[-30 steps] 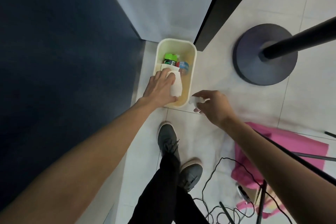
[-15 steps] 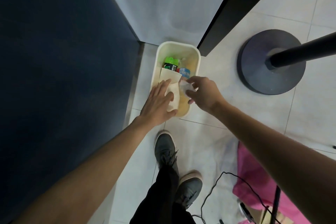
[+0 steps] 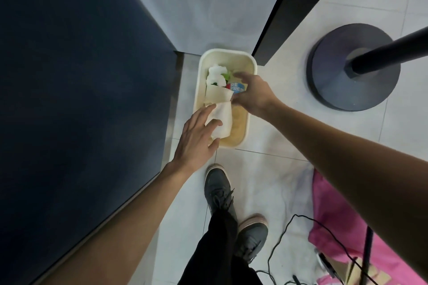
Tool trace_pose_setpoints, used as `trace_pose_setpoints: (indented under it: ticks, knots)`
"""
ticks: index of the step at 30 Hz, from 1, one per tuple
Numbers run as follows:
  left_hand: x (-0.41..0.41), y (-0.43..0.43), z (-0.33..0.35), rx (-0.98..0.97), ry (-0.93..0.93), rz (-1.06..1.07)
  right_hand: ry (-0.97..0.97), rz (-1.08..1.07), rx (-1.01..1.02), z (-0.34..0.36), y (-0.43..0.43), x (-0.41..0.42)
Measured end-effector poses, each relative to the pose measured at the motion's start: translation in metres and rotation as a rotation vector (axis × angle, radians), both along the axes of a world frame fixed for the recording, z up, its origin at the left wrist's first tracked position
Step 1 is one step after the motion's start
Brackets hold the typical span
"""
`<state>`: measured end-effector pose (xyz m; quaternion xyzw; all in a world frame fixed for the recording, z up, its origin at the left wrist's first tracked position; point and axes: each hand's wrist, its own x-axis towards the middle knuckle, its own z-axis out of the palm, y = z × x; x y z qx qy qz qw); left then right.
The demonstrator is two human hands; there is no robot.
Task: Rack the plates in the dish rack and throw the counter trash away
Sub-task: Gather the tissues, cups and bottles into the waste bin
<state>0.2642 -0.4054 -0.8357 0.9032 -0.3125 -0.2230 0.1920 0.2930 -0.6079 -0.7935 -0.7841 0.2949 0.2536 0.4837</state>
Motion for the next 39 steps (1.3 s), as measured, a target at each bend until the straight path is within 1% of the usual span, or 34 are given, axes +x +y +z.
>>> trace_pose_setpoints:
  ticks: [4,8,10,14,18,22,26,29,33,39]
  knots:
    - [0.005,-0.003,0.024,0.016,0.018,0.016,0.012,-0.009,0.007,0.015,0.0,-0.028]
    - [0.004,-0.002,0.056,-0.02,0.137,0.142,0.011,-0.017,0.073,0.043,0.011,-0.061]
    - [-0.001,-0.002,0.077,-0.04,0.173,0.205,-0.006,0.017,0.093,0.062,0.018,-0.075]
    - [-0.015,-0.002,0.128,-0.107,0.186,0.302,-0.109,0.135,0.017,0.11,0.028,-0.095]
    - [-0.032,-0.001,0.181,-0.096,0.254,0.273,-0.178,0.23,-0.035,0.162,0.026,-0.114]
    - [-0.058,0.004,0.238,-0.093,0.279,0.282,-0.195,0.3,-0.069,0.223,0.023,-0.141]
    - [-0.086,0.01,0.304,-0.108,0.302,0.283,-0.172,0.391,-0.143,0.285,0.026,-0.168]
    - [-0.106,0.016,0.356,-0.138,0.328,0.32,-0.198,0.374,-0.162,0.334,0.035,-0.184]
    - [-0.122,0.024,0.418,-0.164,0.334,0.334,-0.295,0.299,-0.151,0.394,0.046,-0.203]
    - [-0.13,0.03,0.513,-0.269,0.212,0.358,-0.427,0.272,-0.106,0.478,0.064,-0.224]
